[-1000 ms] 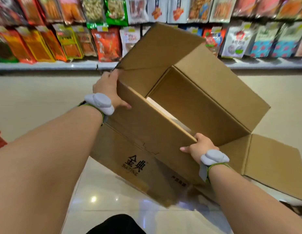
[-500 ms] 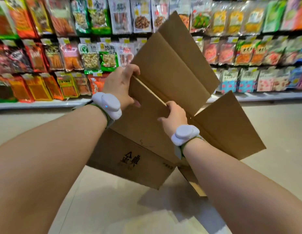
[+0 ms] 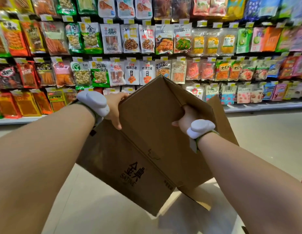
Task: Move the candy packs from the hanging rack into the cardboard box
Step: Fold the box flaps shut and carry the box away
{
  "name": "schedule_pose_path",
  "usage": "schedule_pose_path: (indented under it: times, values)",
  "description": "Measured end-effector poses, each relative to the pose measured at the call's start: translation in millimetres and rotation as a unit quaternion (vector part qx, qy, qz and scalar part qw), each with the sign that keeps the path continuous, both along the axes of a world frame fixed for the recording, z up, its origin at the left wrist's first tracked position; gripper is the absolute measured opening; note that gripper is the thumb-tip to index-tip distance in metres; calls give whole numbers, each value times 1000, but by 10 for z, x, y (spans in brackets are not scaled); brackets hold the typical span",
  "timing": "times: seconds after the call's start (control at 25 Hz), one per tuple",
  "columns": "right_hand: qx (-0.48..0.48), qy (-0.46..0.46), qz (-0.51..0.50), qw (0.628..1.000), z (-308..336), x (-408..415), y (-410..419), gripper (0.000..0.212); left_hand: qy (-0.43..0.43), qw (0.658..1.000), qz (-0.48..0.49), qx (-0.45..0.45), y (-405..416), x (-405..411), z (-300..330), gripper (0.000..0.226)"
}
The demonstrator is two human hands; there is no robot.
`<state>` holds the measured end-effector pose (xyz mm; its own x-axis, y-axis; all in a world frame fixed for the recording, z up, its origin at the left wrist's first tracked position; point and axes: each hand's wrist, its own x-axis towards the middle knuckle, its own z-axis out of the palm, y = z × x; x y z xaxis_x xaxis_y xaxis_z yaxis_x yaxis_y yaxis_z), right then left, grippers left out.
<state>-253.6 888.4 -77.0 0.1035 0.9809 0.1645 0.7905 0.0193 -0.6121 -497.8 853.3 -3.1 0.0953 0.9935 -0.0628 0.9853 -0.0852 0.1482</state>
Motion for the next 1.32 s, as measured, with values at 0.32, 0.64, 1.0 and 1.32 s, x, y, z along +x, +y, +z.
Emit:
schedule_pose_path:
  times: [0.32, 0.64, 1.0, 1.32]
  values:
    - [19, 70, -43, 996, 10, 499, -193, 71, -24, 984, -80, 159, 267, 350, -108, 38]
    - [0, 88, -96, 992, 22, 982, -320, 57, -67, 978, -82, 181, 424, 794, -214, 45]
    - [-21, 306, -245, 920, 813, 1103, -160, 37, -92, 980, -86, 154, 728, 1066, 435, 35]
    - [-132, 183, -246, 942, 2307, 1008, -120, 67, -12, 990, -124, 72, 886, 1200, 1436, 17]
